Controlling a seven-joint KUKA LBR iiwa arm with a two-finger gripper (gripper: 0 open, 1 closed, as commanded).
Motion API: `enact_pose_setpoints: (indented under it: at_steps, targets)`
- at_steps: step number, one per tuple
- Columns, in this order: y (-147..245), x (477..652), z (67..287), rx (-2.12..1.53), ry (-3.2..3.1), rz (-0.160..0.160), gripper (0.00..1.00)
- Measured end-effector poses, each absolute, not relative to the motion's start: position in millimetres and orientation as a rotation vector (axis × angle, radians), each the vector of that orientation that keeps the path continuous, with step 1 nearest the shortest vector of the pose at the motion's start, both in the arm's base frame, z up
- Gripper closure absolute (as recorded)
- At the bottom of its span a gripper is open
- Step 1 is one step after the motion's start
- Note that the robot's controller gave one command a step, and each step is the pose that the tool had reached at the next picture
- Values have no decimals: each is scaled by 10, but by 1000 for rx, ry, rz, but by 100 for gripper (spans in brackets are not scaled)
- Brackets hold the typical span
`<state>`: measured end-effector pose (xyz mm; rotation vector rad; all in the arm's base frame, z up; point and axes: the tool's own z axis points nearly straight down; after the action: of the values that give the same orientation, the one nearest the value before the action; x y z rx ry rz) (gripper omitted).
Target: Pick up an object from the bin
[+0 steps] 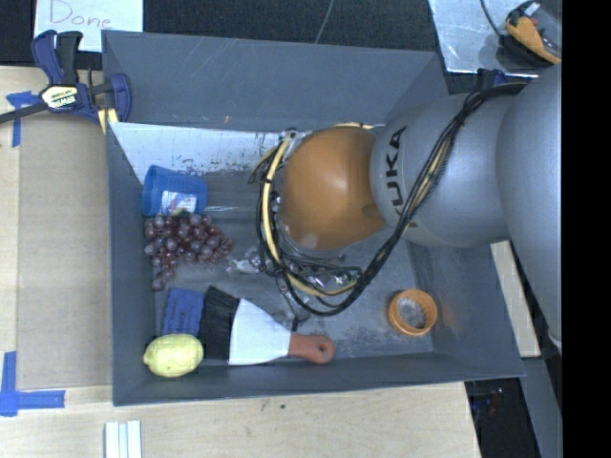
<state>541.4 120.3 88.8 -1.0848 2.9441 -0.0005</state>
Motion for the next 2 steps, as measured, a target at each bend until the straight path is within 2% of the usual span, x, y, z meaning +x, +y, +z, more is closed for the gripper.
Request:
enact_pose_setpoints:
  at_steps: [1,2]
  targets:
    - [1402,5244,1172,-663,3067,1,0]
    - [2298,4941,1034,-1518,2744,3,0]
